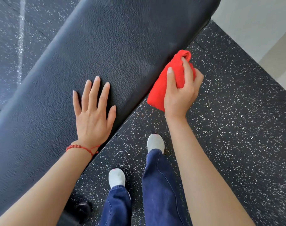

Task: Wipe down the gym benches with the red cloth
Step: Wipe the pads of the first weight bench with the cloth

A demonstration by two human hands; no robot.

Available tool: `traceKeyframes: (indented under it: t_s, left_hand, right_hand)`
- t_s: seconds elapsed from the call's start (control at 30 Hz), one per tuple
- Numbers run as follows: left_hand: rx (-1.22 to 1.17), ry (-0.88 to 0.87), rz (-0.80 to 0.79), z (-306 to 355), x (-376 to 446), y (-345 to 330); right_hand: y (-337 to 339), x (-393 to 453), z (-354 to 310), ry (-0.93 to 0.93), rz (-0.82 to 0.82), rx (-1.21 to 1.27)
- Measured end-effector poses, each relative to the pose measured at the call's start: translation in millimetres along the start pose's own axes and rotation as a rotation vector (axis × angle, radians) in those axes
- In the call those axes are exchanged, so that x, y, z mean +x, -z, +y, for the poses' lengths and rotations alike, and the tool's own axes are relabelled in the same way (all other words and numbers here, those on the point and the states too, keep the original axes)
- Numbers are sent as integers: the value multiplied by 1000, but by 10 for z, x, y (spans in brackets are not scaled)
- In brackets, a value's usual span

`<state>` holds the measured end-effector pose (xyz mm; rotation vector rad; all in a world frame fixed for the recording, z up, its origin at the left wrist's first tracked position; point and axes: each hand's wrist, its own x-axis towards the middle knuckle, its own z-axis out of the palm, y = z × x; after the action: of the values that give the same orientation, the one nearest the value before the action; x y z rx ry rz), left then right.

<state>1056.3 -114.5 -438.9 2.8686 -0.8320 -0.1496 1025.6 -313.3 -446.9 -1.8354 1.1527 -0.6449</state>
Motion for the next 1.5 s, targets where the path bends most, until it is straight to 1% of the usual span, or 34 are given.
traceKeyframes:
  t_s: [0.23,0.3,0.47,0.53,0.6,0.7,0.8,0.97,1.1,1.33,1.5]
  left_hand:
    - [-91,-32,25,-40,-11,25]
    - [-105,-36,31,-71,-80,48]
    - [-68,-19,7,-225,-557,104]
    - [-37,-12,-11,-343,-775,116]
    - [-14,16,-21,-468,-961,119]
    - [-21,74,-17,-590,-1138,114]
    - [-44,77,-5,-621,-1166,91]
    - [-96,54,13,-633,-1152,68]
    - [-151,26,28,-755,-1256,108]
    - [-100,78,46,-1071,-1759,185]
    - [-62,82,39,-1362,-2092,172]
  right_hand:
    - [23,-894,-41,-36,-88,19]
    - [21,-1054,-63,-54,-87,31]
    - [16,-985,-81,-60,-45,64]
    - [-2,-846,-72,-61,4,65]
    - [-32,-719,-63,-88,52,76]
    - [-79,-764,-36,-138,74,97]
    - [-112,-1104,-1,-173,64,92]
    - [-111,-1895,36,-232,-42,86]
    - [-122,-2323,-25,-262,-46,102]
    - [-151,-2166,24,-170,2,76]
    - [-190,-2011,37,-165,82,89]
